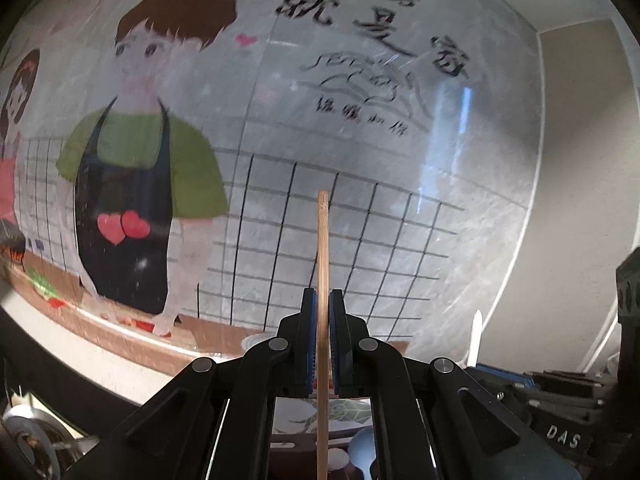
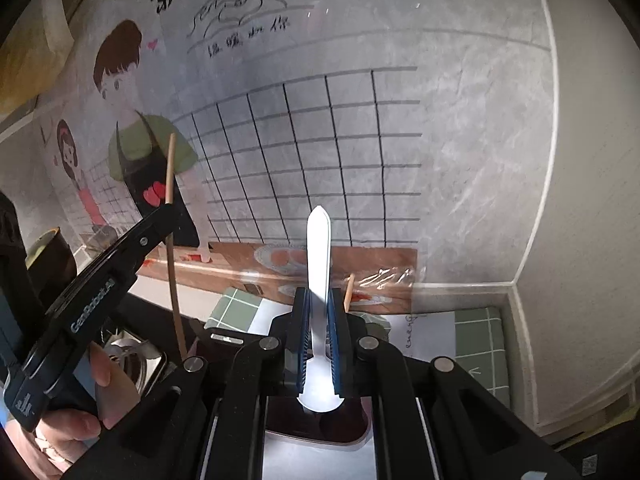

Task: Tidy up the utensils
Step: 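Drop the stick and white spoon into the caddy and pull both tools back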

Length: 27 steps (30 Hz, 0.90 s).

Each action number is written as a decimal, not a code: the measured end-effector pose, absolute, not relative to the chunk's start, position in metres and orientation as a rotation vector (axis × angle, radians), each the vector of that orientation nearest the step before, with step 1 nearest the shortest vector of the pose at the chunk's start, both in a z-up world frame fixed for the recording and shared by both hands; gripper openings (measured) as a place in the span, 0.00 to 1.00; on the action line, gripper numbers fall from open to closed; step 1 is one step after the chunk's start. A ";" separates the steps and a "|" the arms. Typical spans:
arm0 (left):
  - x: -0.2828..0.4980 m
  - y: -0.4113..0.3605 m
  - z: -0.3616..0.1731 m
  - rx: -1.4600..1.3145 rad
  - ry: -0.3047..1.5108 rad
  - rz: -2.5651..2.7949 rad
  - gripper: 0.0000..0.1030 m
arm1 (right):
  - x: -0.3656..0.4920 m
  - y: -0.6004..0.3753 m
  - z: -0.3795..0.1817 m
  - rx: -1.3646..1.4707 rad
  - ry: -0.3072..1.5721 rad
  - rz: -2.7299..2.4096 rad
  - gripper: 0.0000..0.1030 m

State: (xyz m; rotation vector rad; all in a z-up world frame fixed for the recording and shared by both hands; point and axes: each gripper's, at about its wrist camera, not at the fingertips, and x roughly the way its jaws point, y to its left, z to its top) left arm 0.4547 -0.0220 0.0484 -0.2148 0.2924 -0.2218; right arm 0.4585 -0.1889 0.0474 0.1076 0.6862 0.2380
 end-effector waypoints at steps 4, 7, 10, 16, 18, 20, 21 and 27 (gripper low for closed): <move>0.458 -0.022 0.038 -0.215 0.280 -0.201 0.05 | 0.462 -0.185 0.034 0.092 0.699 0.236 0.08; 0.459 -0.024 0.027 -0.192 0.275 -0.178 0.05 | 0.461 -0.183 0.024 0.085 0.698 0.246 0.08; 0.459 -0.029 0.015 -0.176 0.287 -0.179 0.05 | 0.457 -0.179 0.012 0.074 0.710 0.251 0.08; 0.456 -0.031 -0.010 -0.179 0.391 -0.192 0.10 | 0.446 -0.172 -0.010 0.039 0.797 0.274 0.21; 0.451 -0.032 -0.013 -0.168 0.430 -0.195 0.23 | 0.443 -0.173 -0.013 0.055 0.828 0.299 0.39; 0.443 -0.031 -0.012 -0.170 0.464 -0.181 0.54 | 0.435 -0.176 -0.013 0.068 0.836 0.287 0.45; 0.437 -0.029 -0.009 -0.176 0.473 -0.173 0.55 | 0.430 -0.177 -0.011 0.067 0.841 0.284 0.45; 0.375 -0.015 0.018 -0.187 0.564 -0.131 0.73 | 0.380 -0.189 0.011 0.101 0.849 0.268 0.61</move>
